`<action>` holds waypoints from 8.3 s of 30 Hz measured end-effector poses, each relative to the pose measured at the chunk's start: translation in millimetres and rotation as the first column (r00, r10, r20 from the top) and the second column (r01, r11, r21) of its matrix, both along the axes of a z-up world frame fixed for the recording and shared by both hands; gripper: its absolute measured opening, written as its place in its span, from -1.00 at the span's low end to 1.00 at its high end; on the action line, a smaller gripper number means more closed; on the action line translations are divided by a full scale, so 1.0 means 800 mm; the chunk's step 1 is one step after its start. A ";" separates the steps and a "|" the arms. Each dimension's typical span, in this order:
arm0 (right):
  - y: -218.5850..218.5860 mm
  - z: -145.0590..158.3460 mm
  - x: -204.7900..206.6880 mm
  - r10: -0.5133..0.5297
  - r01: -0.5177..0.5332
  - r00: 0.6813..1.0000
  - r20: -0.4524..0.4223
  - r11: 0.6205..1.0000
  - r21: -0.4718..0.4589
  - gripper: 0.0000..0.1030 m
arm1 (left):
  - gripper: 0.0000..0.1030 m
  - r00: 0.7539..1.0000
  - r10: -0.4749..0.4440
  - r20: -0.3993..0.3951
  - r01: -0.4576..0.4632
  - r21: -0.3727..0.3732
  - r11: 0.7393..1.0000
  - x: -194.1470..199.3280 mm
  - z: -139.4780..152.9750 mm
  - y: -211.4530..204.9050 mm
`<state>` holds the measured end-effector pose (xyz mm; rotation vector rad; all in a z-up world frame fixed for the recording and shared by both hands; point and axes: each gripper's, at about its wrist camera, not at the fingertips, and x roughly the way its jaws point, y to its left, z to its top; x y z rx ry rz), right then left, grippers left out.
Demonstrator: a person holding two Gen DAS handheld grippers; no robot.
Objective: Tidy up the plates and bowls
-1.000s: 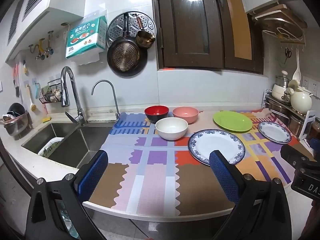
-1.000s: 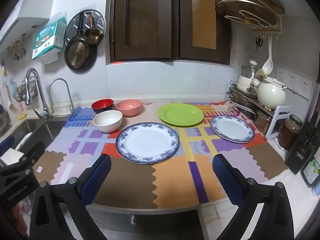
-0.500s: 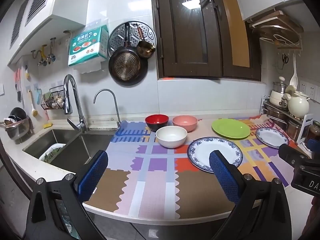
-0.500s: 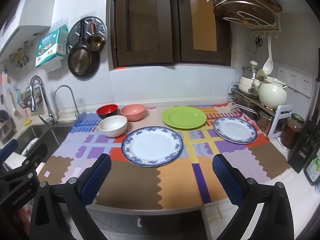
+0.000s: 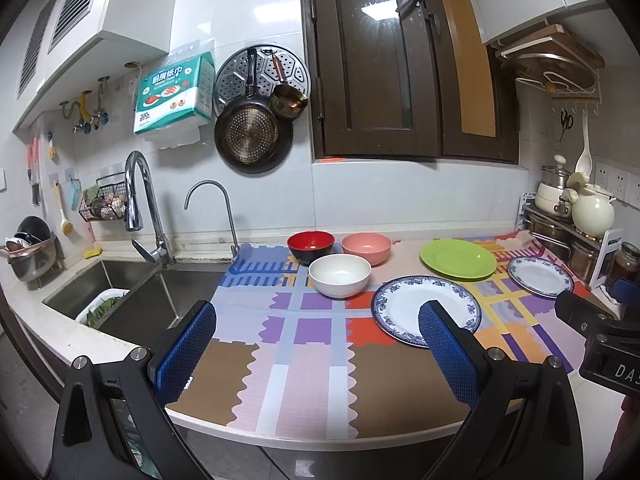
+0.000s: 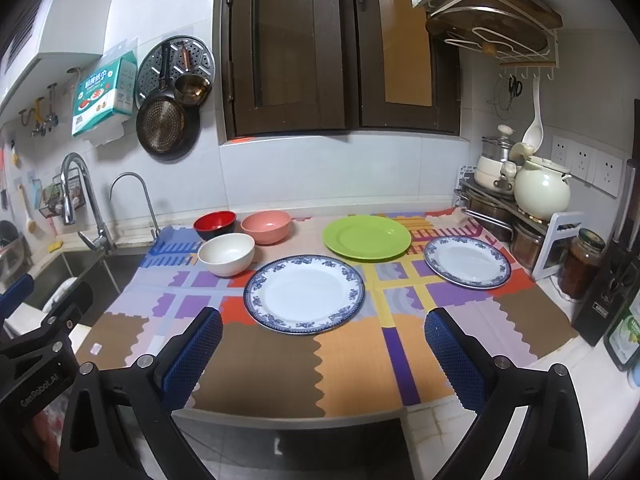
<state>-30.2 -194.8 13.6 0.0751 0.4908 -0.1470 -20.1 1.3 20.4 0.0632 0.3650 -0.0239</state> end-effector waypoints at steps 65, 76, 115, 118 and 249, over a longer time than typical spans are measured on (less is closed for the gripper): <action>0.028 0.000 0.014 -0.026 0.026 1.000 -0.007 0.999 -0.023 0.99 | 1.00 0.997 -0.067 -0.031 0.067 0.007 0.998 0.028 -0.005 0.030; 0.040 -0.028 0.043 -0.058 0.058 0.996 -0.074 0.998 -0.002 0.99 | 1.00 0.990 -0.105 -0.094 0.108 0.032 0.994 0.067 -0.024 0.035; -0.095 -0.127 0.311 -0.096 0.102 0.939 -0.331 0.995 0.001 0.92 | 0.83 0.879 -0.091 -0.468 0.145 0.079 0.986 0.351 -0.150 -0.103; -0.104 -0.141 0.327 -0.092 0.102 0.927 -0.363 0.995 0.006 0.89 | 0.77 0.864 -0.089 -0.496 0.147 0.079 0.986 0.363 -0.164 -0.109; 0.147 -0.202 0.333 0.197 -0.175 0.766 -0.612 0.980 0.096 -0.26 | -0.26 0.734 0.052 -0.677 -0.037 0.037 0.999 0.303 -0.220 0.131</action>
